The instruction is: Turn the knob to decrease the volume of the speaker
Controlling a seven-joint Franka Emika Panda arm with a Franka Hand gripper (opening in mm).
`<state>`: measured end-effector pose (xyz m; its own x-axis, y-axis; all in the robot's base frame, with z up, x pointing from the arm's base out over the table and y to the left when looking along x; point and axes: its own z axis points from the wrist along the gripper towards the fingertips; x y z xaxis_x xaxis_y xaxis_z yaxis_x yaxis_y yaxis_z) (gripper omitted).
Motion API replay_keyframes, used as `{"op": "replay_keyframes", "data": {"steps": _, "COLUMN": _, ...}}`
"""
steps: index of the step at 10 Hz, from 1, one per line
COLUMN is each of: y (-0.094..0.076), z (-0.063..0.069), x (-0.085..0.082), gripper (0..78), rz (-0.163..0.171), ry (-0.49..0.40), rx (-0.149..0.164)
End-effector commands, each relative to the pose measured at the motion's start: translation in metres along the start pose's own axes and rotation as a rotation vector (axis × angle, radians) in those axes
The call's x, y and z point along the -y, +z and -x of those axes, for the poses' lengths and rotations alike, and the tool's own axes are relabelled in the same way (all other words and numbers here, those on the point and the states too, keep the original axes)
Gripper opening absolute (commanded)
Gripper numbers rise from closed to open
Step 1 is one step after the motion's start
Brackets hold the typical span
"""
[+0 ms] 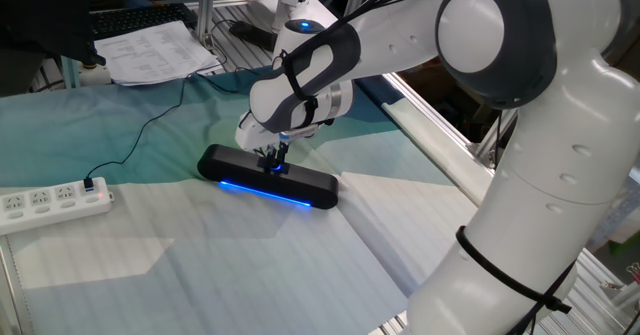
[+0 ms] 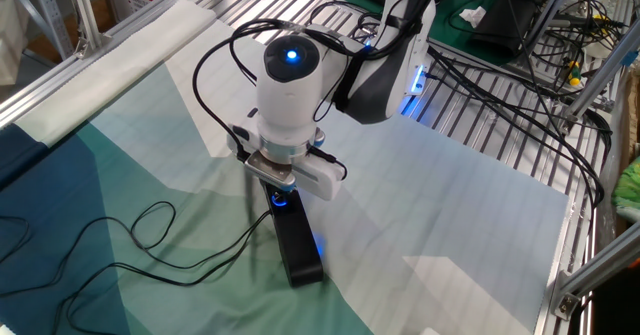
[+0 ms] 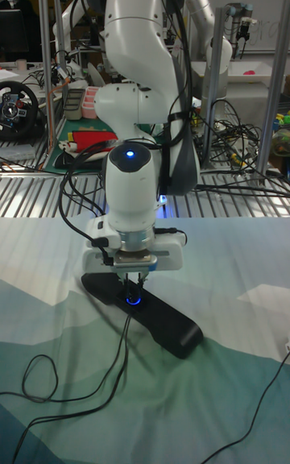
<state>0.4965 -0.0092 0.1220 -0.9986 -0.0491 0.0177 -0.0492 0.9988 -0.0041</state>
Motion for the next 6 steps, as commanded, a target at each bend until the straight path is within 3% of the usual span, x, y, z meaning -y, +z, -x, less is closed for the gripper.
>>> {"op": "replay_keyframes", "data": {"steps": 1, "y": 0.0000, "z": -0.0002, "x": -0.0012, "gripper": 1.5, "rz": 0.001, "ry": -0.012, "rx": 0.007}}
{"op": "replay_keyframes", "data": {"steps": 6, "y": -0.0002, "z": -0.0004, "x": -0.0017, "gripper": 1.5, "rz": 0.001, "ry": -0.013, "rx": 0.016}}
